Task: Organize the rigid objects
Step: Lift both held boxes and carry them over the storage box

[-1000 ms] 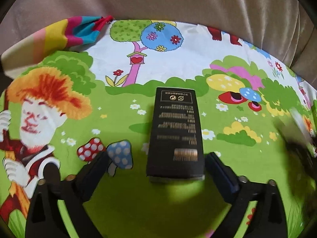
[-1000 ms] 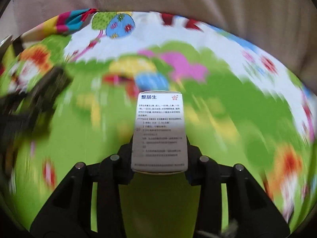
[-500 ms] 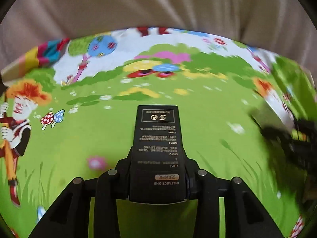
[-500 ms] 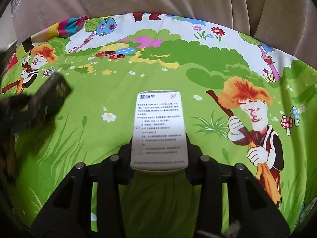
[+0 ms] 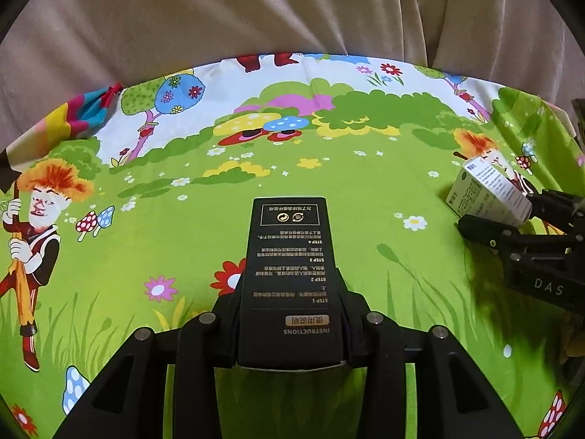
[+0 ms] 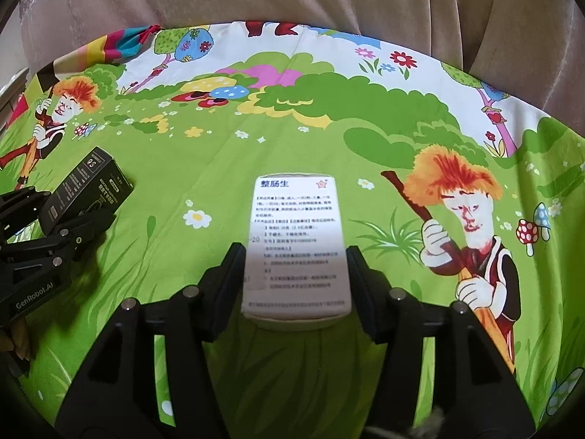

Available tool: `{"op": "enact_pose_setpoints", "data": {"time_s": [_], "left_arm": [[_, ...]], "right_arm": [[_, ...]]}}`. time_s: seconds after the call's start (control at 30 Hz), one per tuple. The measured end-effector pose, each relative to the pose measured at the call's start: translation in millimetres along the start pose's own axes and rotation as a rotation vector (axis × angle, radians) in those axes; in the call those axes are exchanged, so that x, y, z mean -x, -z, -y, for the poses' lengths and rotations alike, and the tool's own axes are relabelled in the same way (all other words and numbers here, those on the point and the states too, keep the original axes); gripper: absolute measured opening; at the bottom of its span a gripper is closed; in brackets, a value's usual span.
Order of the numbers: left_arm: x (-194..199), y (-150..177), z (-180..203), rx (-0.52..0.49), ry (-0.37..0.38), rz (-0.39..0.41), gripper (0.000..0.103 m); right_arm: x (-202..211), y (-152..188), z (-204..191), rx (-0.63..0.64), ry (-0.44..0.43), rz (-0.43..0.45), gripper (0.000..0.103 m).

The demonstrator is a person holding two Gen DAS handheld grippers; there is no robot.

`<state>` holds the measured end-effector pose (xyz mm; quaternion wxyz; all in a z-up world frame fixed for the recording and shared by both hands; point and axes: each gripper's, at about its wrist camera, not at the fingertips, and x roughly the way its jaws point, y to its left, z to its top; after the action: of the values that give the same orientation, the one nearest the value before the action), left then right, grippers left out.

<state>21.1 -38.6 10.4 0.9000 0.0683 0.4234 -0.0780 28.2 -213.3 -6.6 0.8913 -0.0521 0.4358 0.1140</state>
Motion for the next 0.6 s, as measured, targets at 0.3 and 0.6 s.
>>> {"op": "enact_pose_setpoints", "data": {"time_s": [0.3,0.6], "left_arm": [[-2,0,-3,0.021,0.008,-0.002,0.040],[109,29,3,0.140,-0.054,0.190,0.040]], "right_arm": [[3,0,0,-0.003,0.014,0.008,0.043],[113,47,0,-0.158,0.091,0.313,0.043]]}}
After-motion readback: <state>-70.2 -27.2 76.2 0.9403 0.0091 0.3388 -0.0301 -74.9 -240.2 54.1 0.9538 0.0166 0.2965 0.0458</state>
